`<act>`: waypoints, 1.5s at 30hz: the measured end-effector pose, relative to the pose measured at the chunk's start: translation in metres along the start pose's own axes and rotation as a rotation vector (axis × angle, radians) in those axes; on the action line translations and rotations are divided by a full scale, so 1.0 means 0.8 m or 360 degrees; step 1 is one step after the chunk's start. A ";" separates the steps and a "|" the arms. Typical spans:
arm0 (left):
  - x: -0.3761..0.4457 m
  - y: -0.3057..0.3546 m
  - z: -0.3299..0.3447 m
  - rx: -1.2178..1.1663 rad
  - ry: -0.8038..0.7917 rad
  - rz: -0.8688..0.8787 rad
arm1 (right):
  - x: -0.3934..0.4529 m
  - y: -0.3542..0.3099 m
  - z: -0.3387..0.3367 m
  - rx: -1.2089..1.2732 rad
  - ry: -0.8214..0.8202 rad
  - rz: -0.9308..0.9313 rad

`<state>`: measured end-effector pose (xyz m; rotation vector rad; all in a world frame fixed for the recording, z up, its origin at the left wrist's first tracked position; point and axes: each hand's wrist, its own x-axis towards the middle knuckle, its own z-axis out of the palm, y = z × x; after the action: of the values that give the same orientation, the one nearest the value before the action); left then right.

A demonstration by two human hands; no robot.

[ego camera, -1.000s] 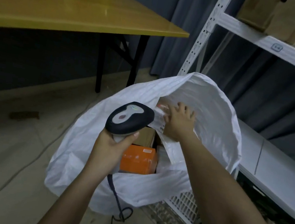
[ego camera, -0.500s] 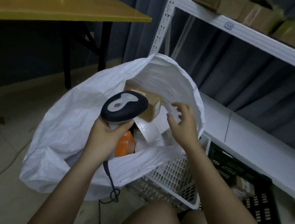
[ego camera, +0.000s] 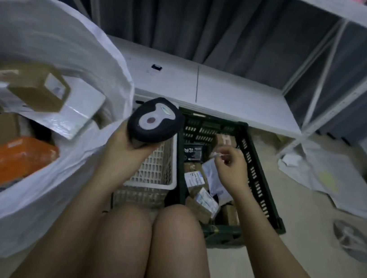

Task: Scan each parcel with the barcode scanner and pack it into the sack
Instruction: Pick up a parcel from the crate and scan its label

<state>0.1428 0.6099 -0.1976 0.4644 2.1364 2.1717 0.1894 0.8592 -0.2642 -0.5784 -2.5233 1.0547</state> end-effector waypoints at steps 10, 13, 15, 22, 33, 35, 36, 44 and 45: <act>0.077 -0.125 0.080 0.0106 -0.0431 -0.0372 | 0.023 0.182 0.058 -0.0224 -0.0481 0.0520; 0.097 -0.151 0.083 0.0155 -0.0425 -0.0434 | 0.039 0.227 0.100 -0.0462 -0.0856 0.0530; 0.107 -0.166 0.085 0.0206 -0.0430 -0.0462 | 0.045 0.252 0.129 -0.0695 -0.1055 0.0483; 0.124 -0.202 0.088 0.0280 -0.0376 -0.0572 | 0.031 0.313 0.204 -0.1466 -0.1379 0.0424; 0.117 -0.185 0.084 0.0273 -0.0430 -0.0524 | 0.046 0.275 0.155 -0.1353 -0.1416 0.0398; 0.115 -0.169 0.082 0.0283 -0.0423 -0.0469 | 0.046 0.250 0.111 -0.1065 -0.1246 0.0538; 0.113 -0.159 0.081 0.0275 -0.0403 -0.0448 | 0.045 0.237 0.089 -0.0887 -0.1129 0.0604; 0.105 -0.099 0.070 0.0226 -0.0218 -0.0282 | 0.016 0.127 0.050 -0.0467 -0.0198 -0.0053; 0.103 -0.096 0.069 0.0214 -0.0191 -0.0272 | 0.014 0.117 0.062 -0.0603 -0.0173 -0.0189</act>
<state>0.0652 0.6871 -0.2595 0.3930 2.1781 1.8716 0.1789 0.8954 -0.3642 -0.4702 -2.8358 0.5826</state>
